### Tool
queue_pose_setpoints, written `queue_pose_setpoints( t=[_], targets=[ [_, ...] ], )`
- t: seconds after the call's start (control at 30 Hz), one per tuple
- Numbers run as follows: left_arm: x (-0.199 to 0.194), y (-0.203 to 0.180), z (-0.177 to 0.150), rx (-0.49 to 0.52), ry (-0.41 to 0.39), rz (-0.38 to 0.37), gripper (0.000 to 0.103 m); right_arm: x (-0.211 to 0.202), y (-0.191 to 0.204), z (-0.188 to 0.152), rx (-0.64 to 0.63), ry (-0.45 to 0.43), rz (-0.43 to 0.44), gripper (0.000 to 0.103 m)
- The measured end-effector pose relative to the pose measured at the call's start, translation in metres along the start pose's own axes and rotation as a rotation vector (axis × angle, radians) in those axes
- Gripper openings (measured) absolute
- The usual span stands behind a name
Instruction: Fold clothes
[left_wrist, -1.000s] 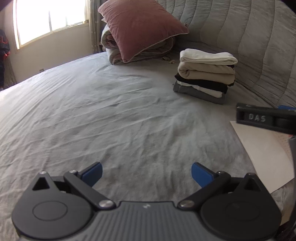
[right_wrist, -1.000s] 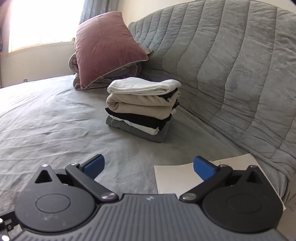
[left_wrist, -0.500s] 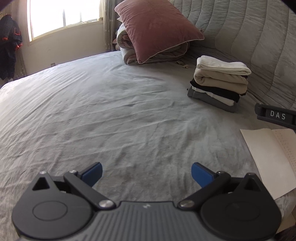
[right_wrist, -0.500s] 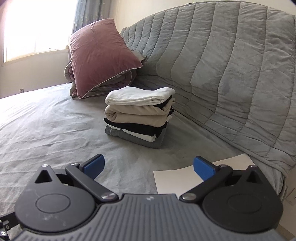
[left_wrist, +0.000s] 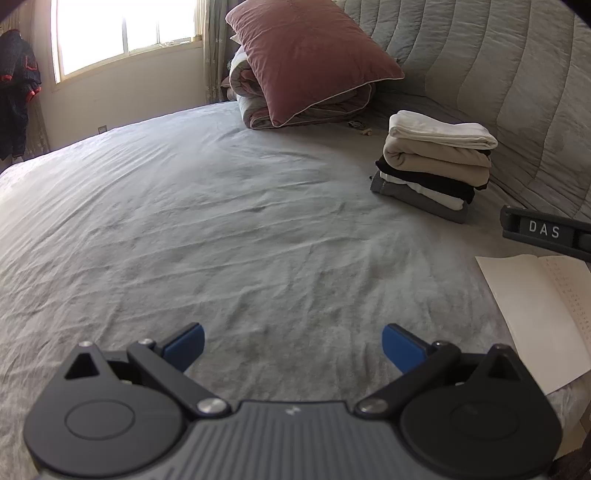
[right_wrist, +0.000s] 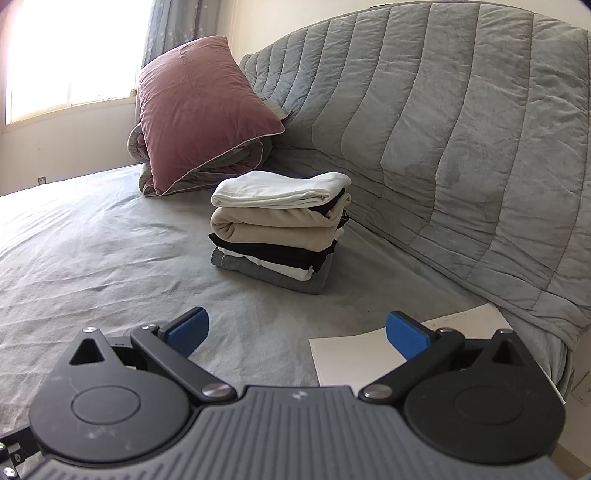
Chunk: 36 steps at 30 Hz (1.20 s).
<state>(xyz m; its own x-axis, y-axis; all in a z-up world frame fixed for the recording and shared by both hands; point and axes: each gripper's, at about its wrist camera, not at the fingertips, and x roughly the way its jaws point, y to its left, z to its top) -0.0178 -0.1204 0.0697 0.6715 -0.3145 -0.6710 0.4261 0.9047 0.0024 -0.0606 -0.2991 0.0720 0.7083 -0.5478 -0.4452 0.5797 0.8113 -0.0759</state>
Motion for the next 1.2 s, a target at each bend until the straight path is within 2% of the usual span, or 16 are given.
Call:
queue_pose_setpoints(
  t=[0.8, 1.03, 1.2],
  targets=[
    [0.002, 0.009, -0.002, -0.017, 0.015, 0.023, 0.103, -0.002, 0.020, -0.005, -0.033, 0.007, 0.036, 0.103],
    [0.009, 0.018, -0.005, -0.043, 0.034, 0.058, 0.103, -0.001, 0.032, -0.011, -0.050, 0.017, 0.051, 0.103],
    [0.019, 0.028, -0.013, -0.059, 0.046, 0.110, 0.103, 0.002, 0.046, -0.021, -0.081, 0.038, 0.088, 0.103]
  ],
)
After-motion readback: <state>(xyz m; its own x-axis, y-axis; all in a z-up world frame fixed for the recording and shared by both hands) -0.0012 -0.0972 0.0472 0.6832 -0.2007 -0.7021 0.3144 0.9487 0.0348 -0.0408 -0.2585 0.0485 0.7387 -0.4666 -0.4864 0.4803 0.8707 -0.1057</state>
